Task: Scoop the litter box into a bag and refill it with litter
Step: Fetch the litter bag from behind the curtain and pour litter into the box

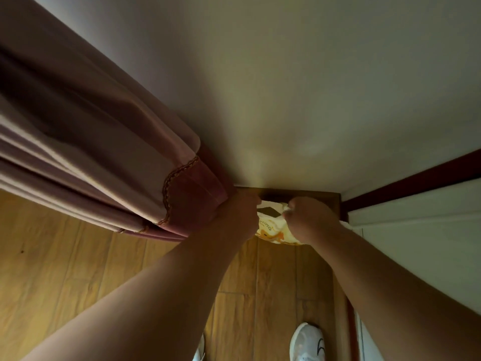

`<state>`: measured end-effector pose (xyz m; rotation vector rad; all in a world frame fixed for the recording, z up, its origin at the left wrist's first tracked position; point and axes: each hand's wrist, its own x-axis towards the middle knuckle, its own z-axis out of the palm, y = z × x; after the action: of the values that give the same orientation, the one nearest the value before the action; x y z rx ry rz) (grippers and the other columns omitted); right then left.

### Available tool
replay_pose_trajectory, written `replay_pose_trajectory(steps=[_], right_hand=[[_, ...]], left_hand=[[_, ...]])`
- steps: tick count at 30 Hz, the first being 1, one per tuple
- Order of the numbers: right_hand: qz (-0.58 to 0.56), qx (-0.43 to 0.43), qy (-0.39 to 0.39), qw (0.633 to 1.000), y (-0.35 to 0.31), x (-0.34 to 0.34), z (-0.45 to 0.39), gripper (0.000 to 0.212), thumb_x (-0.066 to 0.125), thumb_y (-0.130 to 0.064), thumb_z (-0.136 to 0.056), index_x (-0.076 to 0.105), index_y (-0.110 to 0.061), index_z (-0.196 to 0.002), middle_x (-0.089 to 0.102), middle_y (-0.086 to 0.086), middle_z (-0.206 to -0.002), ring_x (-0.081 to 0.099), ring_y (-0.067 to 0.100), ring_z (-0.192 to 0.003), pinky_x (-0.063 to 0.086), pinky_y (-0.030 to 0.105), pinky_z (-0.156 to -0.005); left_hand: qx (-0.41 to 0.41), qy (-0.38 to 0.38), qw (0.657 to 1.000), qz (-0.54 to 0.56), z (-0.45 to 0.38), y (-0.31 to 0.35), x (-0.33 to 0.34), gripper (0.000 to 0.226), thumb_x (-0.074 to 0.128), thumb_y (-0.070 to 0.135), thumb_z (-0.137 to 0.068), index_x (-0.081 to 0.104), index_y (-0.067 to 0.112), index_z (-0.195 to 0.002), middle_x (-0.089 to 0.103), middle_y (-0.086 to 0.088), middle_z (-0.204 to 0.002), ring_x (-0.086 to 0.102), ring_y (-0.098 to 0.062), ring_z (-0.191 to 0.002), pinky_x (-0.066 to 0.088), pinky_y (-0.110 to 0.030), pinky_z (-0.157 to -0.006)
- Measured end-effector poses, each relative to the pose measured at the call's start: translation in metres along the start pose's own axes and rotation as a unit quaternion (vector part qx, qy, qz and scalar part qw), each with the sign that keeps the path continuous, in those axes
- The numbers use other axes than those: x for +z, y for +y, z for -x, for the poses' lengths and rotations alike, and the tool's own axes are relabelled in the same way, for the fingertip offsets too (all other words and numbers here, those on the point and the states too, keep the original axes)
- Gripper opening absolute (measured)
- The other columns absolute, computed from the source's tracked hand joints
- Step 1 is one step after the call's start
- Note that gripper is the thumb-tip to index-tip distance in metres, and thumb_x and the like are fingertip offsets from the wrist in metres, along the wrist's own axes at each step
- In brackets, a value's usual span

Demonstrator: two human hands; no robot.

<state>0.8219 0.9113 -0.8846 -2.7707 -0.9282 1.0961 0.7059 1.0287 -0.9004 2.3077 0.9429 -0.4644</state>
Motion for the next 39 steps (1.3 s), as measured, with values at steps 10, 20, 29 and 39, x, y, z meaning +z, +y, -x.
replay_pose_trajectory(steps=[10,20,29,39], right_hand=[[-0.11,-0.042,0.047,0.992,-0.012,-0.057,0.05,0.023,0.069,-0.036,-0.091,0.055,-0.02,-0.081,0.055,-0.004,-0.077,0.058,0.017,-0.078,0.035,0.026,-0.057],[-0.123,-0.074,0.122,0.982,-0.045,-0.184,0.205,0.009,0.067,-0.03,-0.093,0.067,-0.021,-0.094,0.064,-0.002,-0.092,0.062,0.019,-0.089,0.036,0.025,-0.063],[-0.094,-0.121,0.263,0.953,-0.097,-0.359,0.408,0.027,0.063,-0.038,-0.096,0.069,-0.02,-0.116,0.065,-0.002,-0.102,0.062,0.02,-0.1,0.036,0.027,-0.074],[-0.098,-0.159,0.382,0.905,-0.135,-0.49,0.594,0.028,0.065,-0.043,-0.095,0.066,-0.026,-0.116,0.052,-0.016,-0.092,0.056,0.008,-0.091,0.036,0.022,-0.064]], left_hand=[[0.022,0.104,0.99,0.092,0.026,0.016,-0.037,0.025,0.055,0.026,-0.104,0.068,0.02,-0.124,0.059,-0.002,-0.118,0.061,-0.02,-0.112,0.046,-0.029,-0.095],[0.037,0.15,0.976,0.15,0.169,0.091,-0.18,0.024,0.054,0.04,-0.104,0.065,0.027,-0.12,0.065,0.012,-0.096,0.066,-0.019,-0.094,0.052,-0.033,-0.084],[0.127,0.241,0.921,0.28,0.342,0.178,-0.348,0.009,0.059,0.036,-0.102,0.063,0.038,-0.095,0.069,0.016,-0.08,0.07,-0.001,-0.063,0.058,-0.031,-0.068],[0.215,0.348,0.86,0.304,0.486,0.248,-0.484,0.015,0.061,0.041,-0.1,0.063,0.045,-0.086,0.067,0.022,-0.072,0.064,-0.001,-0.072,0.053,-0.024,-0.065]])
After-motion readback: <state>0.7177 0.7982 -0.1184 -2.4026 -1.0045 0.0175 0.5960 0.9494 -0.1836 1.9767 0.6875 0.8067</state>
